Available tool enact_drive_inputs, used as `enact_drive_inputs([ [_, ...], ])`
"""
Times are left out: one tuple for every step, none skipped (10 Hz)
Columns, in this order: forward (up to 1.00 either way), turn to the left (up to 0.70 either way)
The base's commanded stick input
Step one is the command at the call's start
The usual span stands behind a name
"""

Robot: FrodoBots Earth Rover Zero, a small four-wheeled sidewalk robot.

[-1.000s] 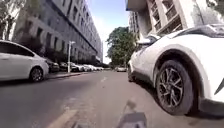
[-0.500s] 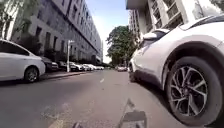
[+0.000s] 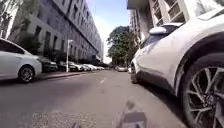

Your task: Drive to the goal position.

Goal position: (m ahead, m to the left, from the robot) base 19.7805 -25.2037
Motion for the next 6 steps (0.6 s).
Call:
enact_drive_inputs([
  [0.70, 0.00],
  [0.70, 0.00],
  [0.70, 0.00],
  [0.70, 0.00],
  [0.70, 0.00],
  [0.70, 0.00],
])
